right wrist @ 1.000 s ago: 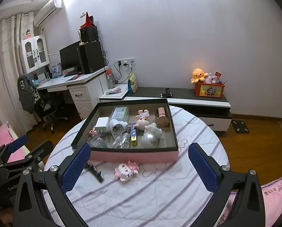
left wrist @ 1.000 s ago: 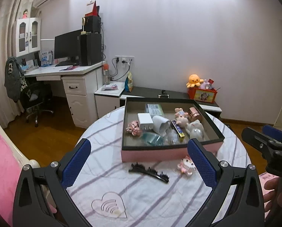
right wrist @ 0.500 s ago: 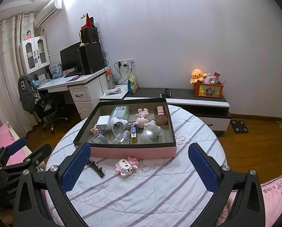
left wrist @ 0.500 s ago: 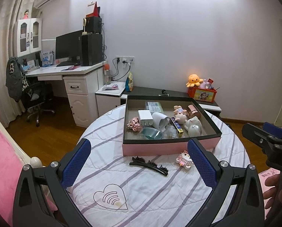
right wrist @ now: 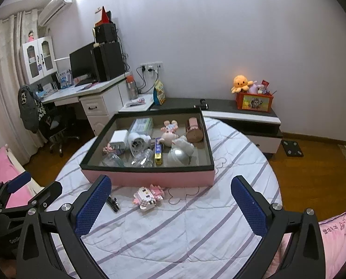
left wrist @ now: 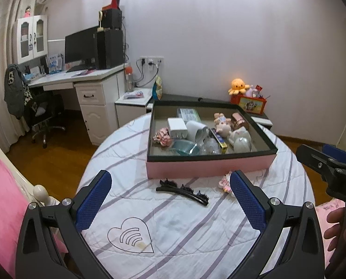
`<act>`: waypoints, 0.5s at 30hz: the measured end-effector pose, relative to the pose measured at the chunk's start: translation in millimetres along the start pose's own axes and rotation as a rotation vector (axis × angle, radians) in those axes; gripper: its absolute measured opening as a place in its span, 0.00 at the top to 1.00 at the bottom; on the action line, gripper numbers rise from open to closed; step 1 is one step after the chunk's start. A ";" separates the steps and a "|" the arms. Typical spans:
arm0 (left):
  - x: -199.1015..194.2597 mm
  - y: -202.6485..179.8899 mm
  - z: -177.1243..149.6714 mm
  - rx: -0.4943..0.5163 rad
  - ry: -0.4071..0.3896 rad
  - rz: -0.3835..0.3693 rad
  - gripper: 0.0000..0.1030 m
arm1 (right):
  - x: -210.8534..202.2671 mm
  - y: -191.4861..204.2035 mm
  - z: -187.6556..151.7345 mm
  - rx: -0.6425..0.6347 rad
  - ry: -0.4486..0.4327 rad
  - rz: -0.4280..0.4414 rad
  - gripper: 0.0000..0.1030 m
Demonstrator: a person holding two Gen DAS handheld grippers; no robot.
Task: Organize rigid objects
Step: 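Withdraw both tools from the box toward the remaining items, then grasp the black hair clip with the left tool while the right tool grasps the pink-white block figure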
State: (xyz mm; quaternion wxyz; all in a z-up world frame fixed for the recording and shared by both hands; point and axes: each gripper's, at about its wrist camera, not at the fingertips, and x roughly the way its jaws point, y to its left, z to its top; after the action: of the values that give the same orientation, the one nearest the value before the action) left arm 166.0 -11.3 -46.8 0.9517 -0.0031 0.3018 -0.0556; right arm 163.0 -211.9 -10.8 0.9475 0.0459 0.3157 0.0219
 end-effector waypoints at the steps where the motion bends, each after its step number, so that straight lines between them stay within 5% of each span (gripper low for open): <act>1: 4.5 -0.7 -1.9 0.001 0.012 -0.002 0.00 | 2.9 -0.8 -0.9 0.001 0.007 -0.002 0.00; 15: 88.5 -5.7 -32.2 -0.009 0.198 -0.023 0.00 | 75.1 -2.1 -25.6 -0.028 0.172 0.012 0.00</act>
State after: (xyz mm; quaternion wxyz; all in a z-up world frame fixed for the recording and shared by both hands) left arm 218.7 -25.6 -123.7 0.9166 -0.0056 0.3944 -0.0651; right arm 207.8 -206.9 -76.2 0.9174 0.0322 0.3951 0.0358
